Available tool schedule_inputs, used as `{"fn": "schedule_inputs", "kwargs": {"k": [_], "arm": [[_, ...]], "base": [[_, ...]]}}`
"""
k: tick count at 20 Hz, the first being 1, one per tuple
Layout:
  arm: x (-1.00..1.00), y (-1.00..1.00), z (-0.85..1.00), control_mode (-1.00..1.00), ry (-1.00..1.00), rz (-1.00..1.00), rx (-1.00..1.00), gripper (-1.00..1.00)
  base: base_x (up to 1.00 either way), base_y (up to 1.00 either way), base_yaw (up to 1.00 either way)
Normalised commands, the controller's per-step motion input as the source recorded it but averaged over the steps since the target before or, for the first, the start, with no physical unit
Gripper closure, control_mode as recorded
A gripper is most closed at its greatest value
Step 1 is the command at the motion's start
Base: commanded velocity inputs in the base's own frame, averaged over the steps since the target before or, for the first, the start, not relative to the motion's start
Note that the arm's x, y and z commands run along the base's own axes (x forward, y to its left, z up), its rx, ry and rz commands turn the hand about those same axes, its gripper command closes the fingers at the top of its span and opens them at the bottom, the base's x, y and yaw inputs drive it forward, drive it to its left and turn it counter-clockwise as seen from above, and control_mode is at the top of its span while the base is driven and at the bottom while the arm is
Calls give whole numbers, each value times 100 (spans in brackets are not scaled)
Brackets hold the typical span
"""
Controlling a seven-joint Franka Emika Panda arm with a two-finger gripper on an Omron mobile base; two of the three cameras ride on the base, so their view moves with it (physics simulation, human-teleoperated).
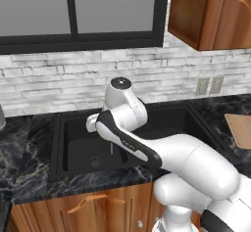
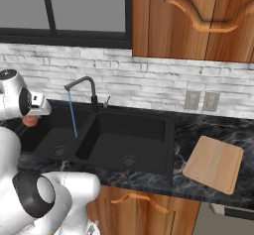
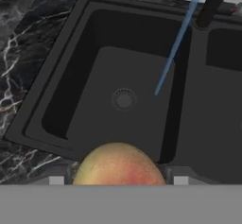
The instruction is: Pick the peach from the sink and place it on the cutting board to airdry. Then turn off the sink faucet.
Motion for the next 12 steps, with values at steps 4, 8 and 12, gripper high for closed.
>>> {"fn": "schedule_inputs", "kwargs": {"k": [4, 8, 12], "arm": [[-62, -46, 60, -100, 0, -6, 0, 100], [-59, -49, 50, -100, 0, -8, 0, 100], [-57, -65, 37, -100, -1, -9, 0, 100]], "base": [[0, 0, 0], [0, 0, 0], [0, 0, 0]]}}
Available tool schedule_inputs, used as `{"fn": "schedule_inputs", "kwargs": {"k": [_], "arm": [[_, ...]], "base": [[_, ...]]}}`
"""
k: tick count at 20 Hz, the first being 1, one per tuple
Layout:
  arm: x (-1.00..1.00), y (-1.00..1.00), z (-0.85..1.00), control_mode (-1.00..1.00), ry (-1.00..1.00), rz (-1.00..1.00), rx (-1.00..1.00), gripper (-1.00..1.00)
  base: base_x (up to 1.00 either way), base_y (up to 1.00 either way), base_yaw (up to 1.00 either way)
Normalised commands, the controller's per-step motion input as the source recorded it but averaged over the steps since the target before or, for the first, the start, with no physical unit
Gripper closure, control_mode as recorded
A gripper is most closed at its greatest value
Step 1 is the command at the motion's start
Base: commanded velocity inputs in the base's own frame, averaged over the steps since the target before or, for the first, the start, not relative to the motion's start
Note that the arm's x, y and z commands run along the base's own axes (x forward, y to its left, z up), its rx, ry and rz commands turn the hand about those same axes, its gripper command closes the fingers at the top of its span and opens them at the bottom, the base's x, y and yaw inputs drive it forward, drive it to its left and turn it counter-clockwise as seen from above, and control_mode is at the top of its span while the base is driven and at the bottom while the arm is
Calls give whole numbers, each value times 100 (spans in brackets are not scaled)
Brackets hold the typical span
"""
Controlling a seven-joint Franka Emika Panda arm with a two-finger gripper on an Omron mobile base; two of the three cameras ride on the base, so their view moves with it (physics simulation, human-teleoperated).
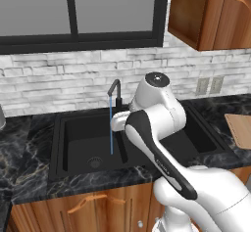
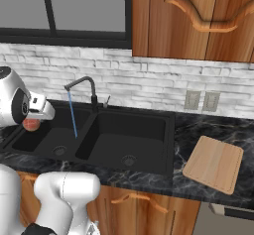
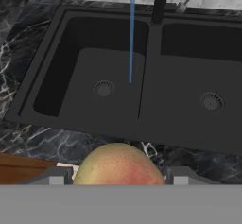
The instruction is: Pick the peach from the sink and place it on the cutting board to airdry. Then turn off the sink faucet.
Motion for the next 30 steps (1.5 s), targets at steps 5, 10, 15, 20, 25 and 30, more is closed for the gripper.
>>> {"fn": "schedule_inputs", "kwargs": {"k": [5, 10, 15, 20, 25, 30], "arm": [[-45, -69, 33, -100, 0, -11, 0, 100], [-29, -63, 30, -100, -1, -11, -2, 100], [-16, -60, 23, -100, -5, -10, -4, 100], [-11, -63, 7, -100, -11, -7, -6, 100], [-3, -69, 0, -100, -8, -6, -4, 100], [0, -69, 1, -100, -4, -7, -1, 100]], "base": [[0, 0, 0], [0, 0, 0], [0, 0, 0], [0, 0, 0], [0, 0, 0], [0, 0, 0]]}}
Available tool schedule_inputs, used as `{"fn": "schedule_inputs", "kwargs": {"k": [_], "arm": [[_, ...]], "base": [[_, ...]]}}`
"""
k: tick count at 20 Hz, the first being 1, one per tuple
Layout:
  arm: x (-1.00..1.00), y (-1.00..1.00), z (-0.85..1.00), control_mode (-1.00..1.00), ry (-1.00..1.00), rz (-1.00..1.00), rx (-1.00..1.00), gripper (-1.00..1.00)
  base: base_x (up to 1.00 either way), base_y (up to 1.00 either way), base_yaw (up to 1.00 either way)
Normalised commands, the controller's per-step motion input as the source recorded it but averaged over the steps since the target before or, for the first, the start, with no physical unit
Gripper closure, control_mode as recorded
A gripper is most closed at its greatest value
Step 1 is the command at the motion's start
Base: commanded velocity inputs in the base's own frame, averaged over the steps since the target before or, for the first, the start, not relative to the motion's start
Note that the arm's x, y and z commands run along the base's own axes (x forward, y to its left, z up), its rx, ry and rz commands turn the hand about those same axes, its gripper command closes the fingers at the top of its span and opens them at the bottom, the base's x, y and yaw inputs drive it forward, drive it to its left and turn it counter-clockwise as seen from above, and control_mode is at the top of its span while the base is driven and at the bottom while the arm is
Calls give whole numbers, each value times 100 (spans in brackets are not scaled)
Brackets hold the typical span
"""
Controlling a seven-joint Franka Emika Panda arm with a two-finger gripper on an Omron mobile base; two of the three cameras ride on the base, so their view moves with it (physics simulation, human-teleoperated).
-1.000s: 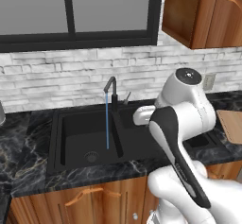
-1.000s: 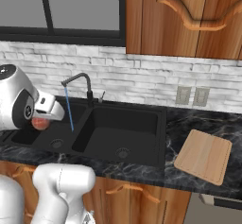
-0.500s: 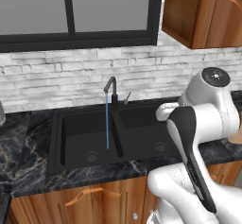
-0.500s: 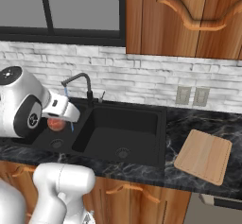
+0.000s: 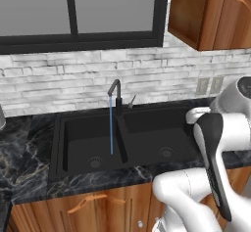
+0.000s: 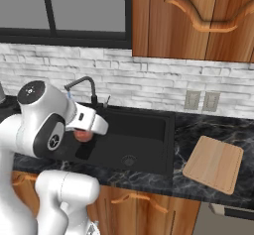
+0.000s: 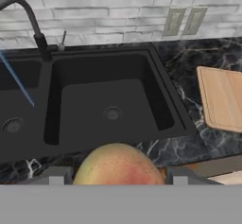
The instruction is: Pick the peach from the sink and place it on the cutting board to airdry. Then turn off the sink faucet.
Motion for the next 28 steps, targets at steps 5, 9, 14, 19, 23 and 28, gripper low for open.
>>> {"fn": "schedule_inputs", "kwargs": {"k": [5, 9, 14, 19, 23, 28], "arm": [[0, -65, 0, -100, 0, -7, 0, 100], [0, -63, 0, -100, 0, -7, 0, 100], [0, -68, 0, -100, 0, -6, 0, 100], [0, -70, 0, -100, 0, -6, 0, 100], [1, -71, 0, -100, 0, -6, 0, 100], [10, -67, -2, -100, 0, -5, 0, 100]], "base": [[0, 0, 0], [0, 0, 0], [0, 0, 0], [0, 0, 0], [0, 0, 0], [0, 0, 0]]}}
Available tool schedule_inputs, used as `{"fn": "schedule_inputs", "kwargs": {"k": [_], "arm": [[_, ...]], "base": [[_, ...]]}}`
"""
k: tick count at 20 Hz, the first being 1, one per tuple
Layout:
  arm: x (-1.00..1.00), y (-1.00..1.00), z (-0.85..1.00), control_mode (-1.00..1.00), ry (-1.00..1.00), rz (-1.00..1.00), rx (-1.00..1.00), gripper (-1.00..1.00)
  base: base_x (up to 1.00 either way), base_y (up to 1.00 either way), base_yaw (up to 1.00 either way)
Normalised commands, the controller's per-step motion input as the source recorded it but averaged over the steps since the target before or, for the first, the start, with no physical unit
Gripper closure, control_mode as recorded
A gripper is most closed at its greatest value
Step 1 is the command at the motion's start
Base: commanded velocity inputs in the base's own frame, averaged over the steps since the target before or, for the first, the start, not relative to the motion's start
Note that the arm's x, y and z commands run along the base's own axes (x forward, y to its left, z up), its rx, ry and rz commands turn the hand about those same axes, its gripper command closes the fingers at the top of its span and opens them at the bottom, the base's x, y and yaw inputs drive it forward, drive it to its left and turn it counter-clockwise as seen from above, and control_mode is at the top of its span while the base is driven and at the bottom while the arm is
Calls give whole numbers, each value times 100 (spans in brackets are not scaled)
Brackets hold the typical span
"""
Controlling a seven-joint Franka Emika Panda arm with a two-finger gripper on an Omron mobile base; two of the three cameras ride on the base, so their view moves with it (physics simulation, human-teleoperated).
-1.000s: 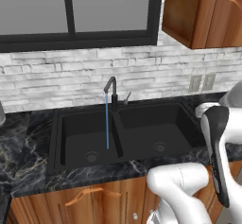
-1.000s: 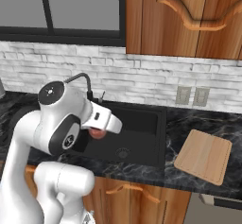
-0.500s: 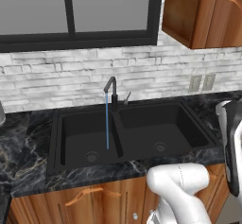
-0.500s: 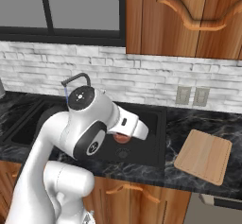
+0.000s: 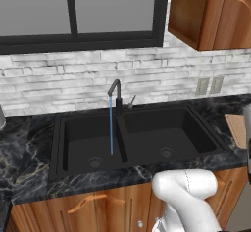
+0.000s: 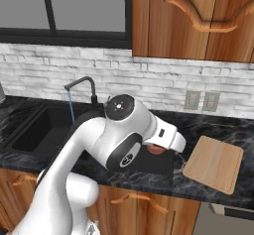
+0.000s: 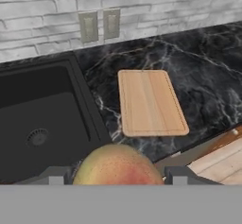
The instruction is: Pick the peach from the sink and place it on the cutting board to airdry. Then turn off the sink faucet.
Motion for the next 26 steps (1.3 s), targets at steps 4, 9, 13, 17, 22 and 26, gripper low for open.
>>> {"fn": "schedule_inputs", "kwargs": {"k": [4, 9, 13, 17, 22, 26], "arm": [[28, -45, -10, -100, 0, -1, 0, 100], [30, -27, -14, -100, 1, 0, 0, 100], [27, -20, -29, -100, 5, 0, 0, 100], [21, -27, -34, -100, 5, 0, 0, 100], [17, -28, -25, -100, 1, 0, 0, 100], [20, -24, -20, -100, 0, 0, 0, 100]], "base": [[0, 0, 0], [0, 0, 0], [0, 0, 0], [0, 0, 0], [0, 0, 0], [0, 0, 0]]}}
